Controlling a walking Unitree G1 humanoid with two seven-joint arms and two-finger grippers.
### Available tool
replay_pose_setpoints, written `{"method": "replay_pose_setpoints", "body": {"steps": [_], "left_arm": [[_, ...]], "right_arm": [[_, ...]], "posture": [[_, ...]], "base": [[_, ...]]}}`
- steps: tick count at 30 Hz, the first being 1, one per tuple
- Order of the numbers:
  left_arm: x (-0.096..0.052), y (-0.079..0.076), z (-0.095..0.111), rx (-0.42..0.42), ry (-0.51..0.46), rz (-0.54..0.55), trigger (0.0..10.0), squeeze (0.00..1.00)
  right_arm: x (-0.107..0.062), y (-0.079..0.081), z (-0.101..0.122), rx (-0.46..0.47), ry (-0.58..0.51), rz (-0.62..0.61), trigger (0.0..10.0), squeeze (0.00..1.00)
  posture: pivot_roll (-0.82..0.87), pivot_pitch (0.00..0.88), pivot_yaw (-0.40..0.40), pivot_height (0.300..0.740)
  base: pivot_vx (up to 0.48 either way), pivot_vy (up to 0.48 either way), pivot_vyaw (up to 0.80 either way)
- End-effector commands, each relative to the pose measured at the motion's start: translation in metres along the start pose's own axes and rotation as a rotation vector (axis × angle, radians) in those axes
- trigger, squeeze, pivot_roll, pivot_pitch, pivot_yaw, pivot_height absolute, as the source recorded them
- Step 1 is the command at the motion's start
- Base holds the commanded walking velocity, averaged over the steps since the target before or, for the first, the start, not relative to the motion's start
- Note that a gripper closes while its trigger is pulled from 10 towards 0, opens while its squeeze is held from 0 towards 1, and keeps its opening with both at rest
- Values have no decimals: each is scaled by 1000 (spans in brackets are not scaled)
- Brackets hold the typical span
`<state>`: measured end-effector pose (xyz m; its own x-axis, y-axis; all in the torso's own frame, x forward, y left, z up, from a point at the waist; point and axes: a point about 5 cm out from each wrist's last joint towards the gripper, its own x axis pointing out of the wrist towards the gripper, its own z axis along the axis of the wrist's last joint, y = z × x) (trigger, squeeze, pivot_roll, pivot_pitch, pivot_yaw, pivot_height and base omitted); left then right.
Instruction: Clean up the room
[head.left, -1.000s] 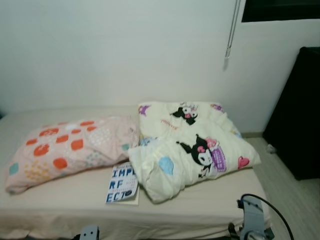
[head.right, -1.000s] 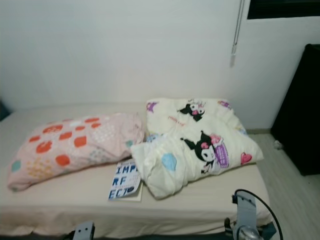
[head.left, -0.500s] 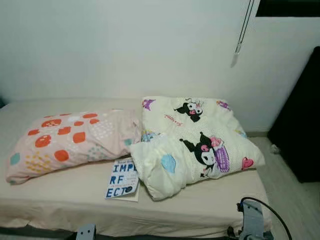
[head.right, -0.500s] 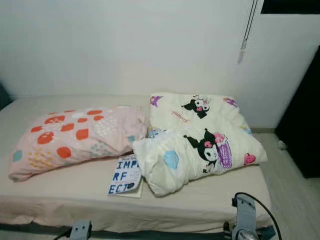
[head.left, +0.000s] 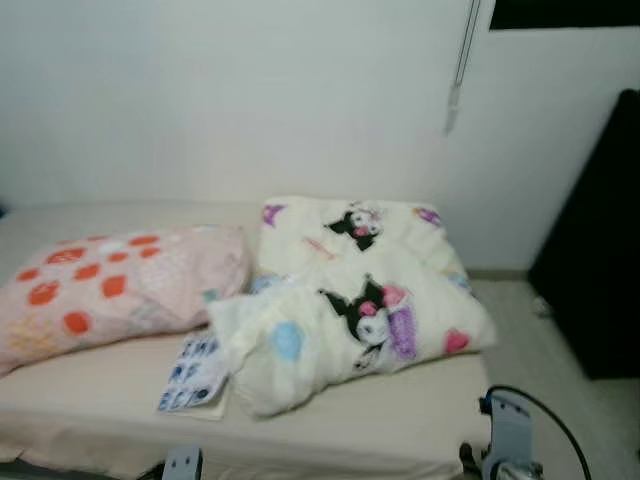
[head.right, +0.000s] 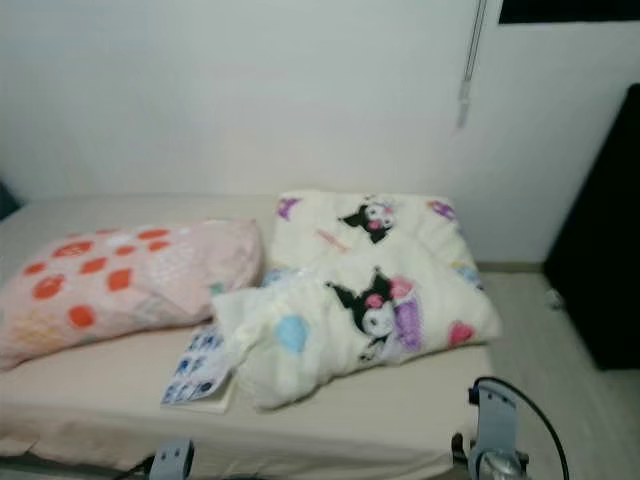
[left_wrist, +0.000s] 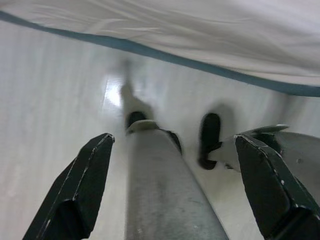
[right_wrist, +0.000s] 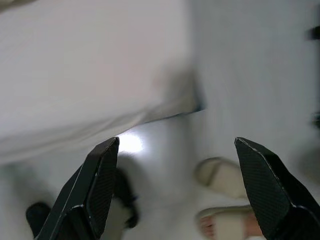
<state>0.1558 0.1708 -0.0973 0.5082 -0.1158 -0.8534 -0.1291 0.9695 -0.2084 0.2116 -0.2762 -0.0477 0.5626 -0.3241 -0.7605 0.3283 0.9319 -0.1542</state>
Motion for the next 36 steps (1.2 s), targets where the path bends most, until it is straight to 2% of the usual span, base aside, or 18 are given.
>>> {"method": "replay_pose_setpoints", "body": {"steps": [1, 20, 28, 30, 32, 36], "left_arm": [[-1, 7, 0, 14, 6, 26, 10000, 0], [-1, 7, 2, -11, -3, 40, 10000, 0], [0, 5, 14, -65, -67, 26, 10000, 0], [0, 4, 16, -69, -74, 24, 10000, 0], [1, 3, 25, -67, -109, 13, 10000, 0], [2, 1, 33, -63, -134, 3, 10000, 0]], "right_arm": [[0, 9, 6, 2, -26, 20, 10000, 0], [1, 13, 19, 3, -77, 41, 10000, 0], [0, 18, 44, 91, -197, 104, 10000, 0], [-1, 18, 46, 97, -208, 108, 10000, 0], [-2, 20, 61, 124, -261, 131, 10000, 0], [-3, 20, 70, 133, -291, 142, 10000, 0]], "posture": [[-115, 0, 19, 704], [-118, 0, 21, 704], [-117, 1, 22, 704], [-117, 1, 22, 704], [-119, 1, 24, 704], [-119, 0, 24, 704]], "base": [[0, -375, 0], [0, -20, 0], [0, 0, 0], [0, 0, 0], [0, 0, 0], [0, 0, 0]]}}
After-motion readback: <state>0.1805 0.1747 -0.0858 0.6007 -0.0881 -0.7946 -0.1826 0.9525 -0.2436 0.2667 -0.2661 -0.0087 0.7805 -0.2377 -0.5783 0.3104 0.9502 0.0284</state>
